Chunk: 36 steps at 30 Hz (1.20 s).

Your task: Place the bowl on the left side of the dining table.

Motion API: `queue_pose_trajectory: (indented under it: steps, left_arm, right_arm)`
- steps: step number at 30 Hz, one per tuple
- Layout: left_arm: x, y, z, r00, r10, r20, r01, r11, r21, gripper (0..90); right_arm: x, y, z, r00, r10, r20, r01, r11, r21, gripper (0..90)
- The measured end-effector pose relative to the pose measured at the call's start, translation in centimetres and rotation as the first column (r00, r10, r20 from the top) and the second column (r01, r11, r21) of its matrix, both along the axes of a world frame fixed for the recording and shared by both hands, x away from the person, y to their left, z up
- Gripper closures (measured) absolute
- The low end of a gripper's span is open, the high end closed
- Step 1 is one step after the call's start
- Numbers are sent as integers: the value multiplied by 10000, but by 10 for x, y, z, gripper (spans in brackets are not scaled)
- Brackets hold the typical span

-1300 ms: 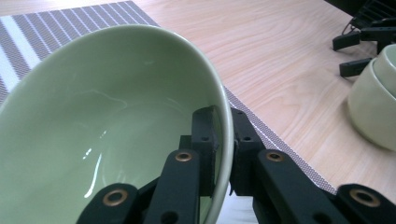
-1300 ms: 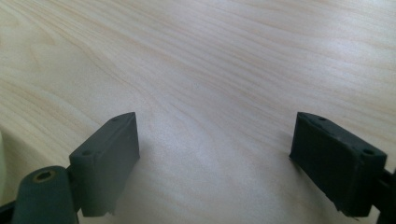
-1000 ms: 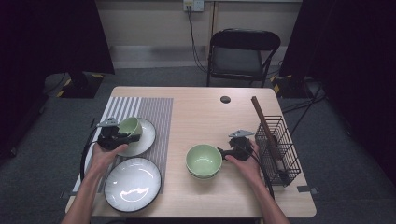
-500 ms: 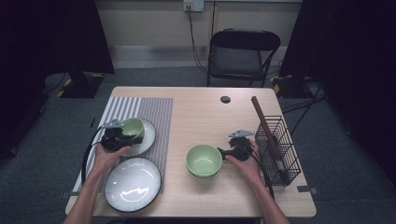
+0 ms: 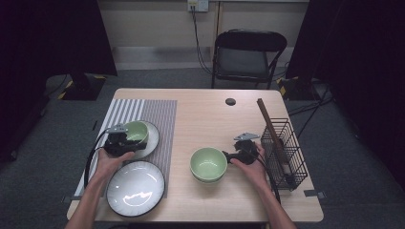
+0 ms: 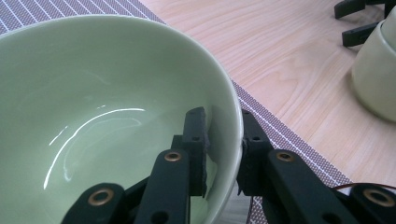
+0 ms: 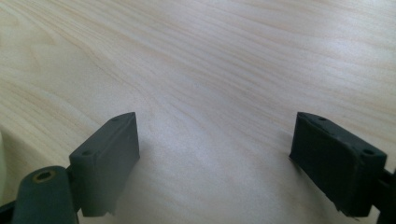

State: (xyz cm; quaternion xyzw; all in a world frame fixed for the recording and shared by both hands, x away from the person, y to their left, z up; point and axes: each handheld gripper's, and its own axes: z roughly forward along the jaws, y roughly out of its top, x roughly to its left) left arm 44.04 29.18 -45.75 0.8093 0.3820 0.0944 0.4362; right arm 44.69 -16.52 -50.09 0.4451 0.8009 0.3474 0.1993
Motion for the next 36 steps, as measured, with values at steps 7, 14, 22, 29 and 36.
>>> queue_pose_trajectory:
  steps: [7,14,22,29,36]
  left_arm:
    - [2,-2,0,10000,58,30,-58,9997,-253,769]
    - [-5,5,7,9999,129,73,-127,9997,-232,735]
    - [-8,11,4,10000,-12,13,12,9999,-113,730]
    - [1,3,9,9997,-231,100,229,9996,152,808]
    - [6,2,7,9995,-278,133,278,9996,-46,806]
  right_arm:
    - [0,0,0,10000,2,1,-2,10000,0,147]
    - [0,0,0,10000,10,3,-10,10000,14,147]
    - [0,0,0,10000,-2,1,2,10000,-1,147]
    - [0,0,0,10000,-1,1,1,10000,-1,147]
    - [0,0,0,10000,0,1,0,10000,-1,147]
